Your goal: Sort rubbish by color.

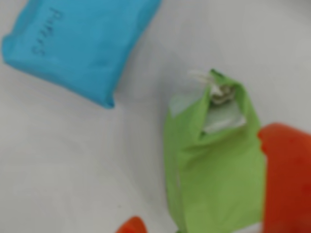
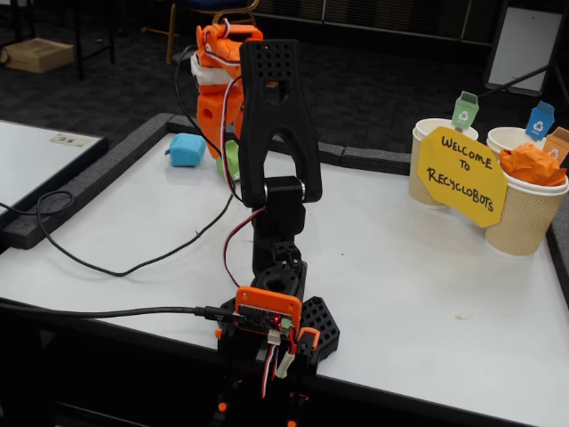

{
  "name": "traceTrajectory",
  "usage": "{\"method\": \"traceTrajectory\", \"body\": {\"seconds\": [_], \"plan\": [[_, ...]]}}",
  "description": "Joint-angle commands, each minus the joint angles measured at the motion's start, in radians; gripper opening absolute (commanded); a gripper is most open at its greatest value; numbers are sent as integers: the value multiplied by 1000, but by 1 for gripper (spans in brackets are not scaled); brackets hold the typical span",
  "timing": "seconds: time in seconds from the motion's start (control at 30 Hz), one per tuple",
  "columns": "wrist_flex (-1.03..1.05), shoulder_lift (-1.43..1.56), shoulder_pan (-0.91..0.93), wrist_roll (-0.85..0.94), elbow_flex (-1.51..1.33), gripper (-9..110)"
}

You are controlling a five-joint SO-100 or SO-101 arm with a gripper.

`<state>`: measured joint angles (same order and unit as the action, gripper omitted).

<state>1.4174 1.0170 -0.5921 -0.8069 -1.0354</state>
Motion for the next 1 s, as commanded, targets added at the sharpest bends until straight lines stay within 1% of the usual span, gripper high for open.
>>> {"method": "traceTrajectory", "body": {"seconds": [0.0,0.33,0.5,0.77,0.9,0.97], "plan": [[-17,28,3,-20,124,23],[-69,-25,51,-8,132,22],[-74,-41,46,-6,129,20],[-107,-44,15,-6,72,9],[-123,-46,6,-6,51,1],[-129,-46,5,-6,40,0]]}}
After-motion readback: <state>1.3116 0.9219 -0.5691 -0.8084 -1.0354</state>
